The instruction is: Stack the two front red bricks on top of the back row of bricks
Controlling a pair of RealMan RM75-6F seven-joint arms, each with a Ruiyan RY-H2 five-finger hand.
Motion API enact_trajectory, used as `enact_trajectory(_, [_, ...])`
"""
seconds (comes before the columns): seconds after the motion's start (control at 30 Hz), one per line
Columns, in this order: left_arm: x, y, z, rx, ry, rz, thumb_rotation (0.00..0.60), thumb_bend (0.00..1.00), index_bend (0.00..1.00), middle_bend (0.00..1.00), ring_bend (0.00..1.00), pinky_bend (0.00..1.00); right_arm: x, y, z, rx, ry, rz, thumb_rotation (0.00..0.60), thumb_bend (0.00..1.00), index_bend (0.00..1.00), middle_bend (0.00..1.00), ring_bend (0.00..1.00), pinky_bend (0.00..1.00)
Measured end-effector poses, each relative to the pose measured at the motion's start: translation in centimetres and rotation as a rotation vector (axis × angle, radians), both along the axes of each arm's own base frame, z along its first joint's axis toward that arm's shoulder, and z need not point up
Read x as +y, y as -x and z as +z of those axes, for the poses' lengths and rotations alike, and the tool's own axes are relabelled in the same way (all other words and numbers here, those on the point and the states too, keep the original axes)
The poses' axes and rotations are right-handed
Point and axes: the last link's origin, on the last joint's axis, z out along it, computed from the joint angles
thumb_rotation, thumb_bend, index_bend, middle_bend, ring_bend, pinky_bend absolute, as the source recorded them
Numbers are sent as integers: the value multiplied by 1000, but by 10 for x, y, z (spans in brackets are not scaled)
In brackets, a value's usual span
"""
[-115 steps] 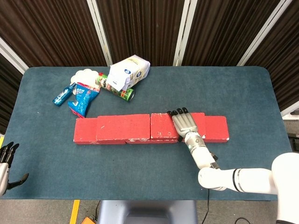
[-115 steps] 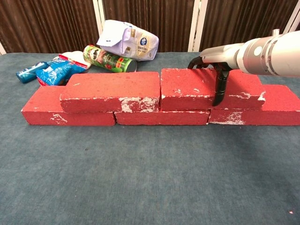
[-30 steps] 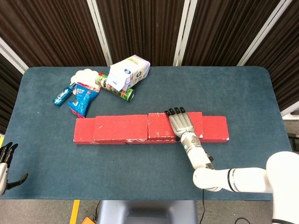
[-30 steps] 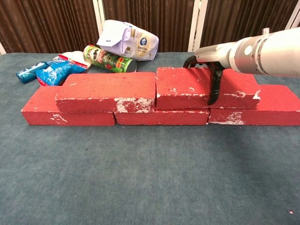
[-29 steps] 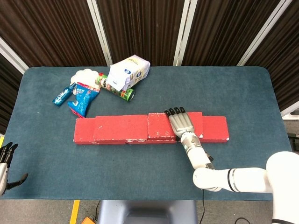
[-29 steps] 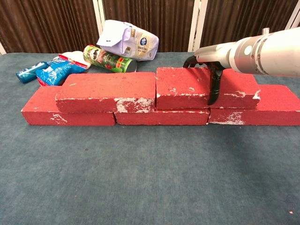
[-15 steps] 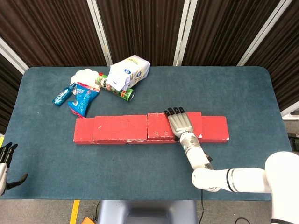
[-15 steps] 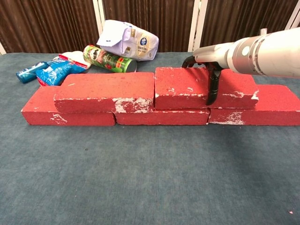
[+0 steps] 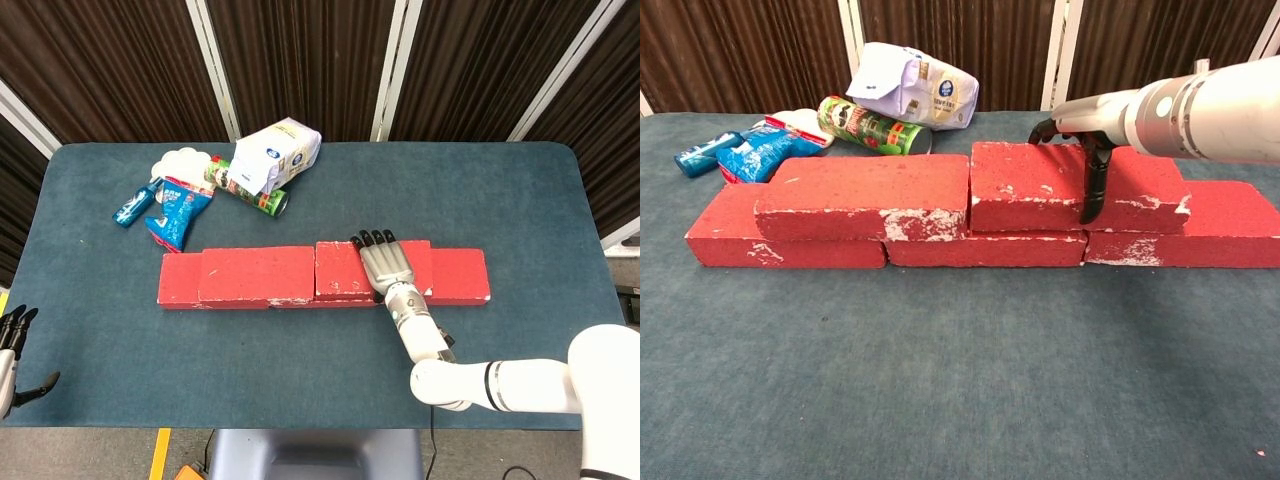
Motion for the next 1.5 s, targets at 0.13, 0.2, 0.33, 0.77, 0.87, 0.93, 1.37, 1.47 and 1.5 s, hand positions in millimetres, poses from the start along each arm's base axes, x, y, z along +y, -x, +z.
enact_trajectory(0.13, [0, 0, 0, 0, 0, 0, 600, 224, 0, 0, 0, 31, -1, 0, 0, 4, 1, -2, 600, 0, 202, 122, 52, 0])
enact_trajectory(0.2, [0, 0, 0, 0, -1, 1, 600, 225, 0, 0, 0, 31, -1, -1, 0, 4, -1, -4, 600, 0, 202, 121, 52, 0])
enact_trajectory(0.33, [0, 0, 0, 0, 0, 3, 600, 224, 0, 0, 0, 31, -1, -2, -1, 7, -3, -3, 600, 0, 202, 119, 52, 0])
enact_trajectory(0.77, [1, 1, 0, -2, 0, 4, 600, 226, 0, 0, 0, 31, 0, -3, -2, 12, -3, -7, 600, 0, 189, 106, 44, 0])
enact_trajectory(0.87, [1, 1, 1, -2, -1, 4, 600, 225, 0, 0, 0, 31, 0, -3, -2, 10, -5, -6, 600, 0, 189, 104, 44, 0])
enact_trajectory(0.93, [1, 1, 1, -1, -1, 6, 600, 225, 0, 0, 0, 31, 0, -3, -2, 7, -3, -4, 600, 0, 189, 103, 44, 0])
enact_trajectory(1.37, [1, 1, -1, 3, 1, 9, 600, 225, 0, 0, 0, 31, 7, -9, 11, -61, -3, 10, 600, 0, 187, 102, 44, 0])
enact_trajectory(1.47, [1, 1, -1, 5, 2, 7, 600, 225, 0, 0, 0, 31, 14, -11, 22, -105, -3, 28, 600, 0, 182, 103, 43, 0])
enact_trajectory(1.5, [1, 1, -1, 5, 2, 7, 600, 225, 0, 0, 0, 31, 16, -11, 26, -118, 0, 36, 600, 0, 181, 104, 43, 0])
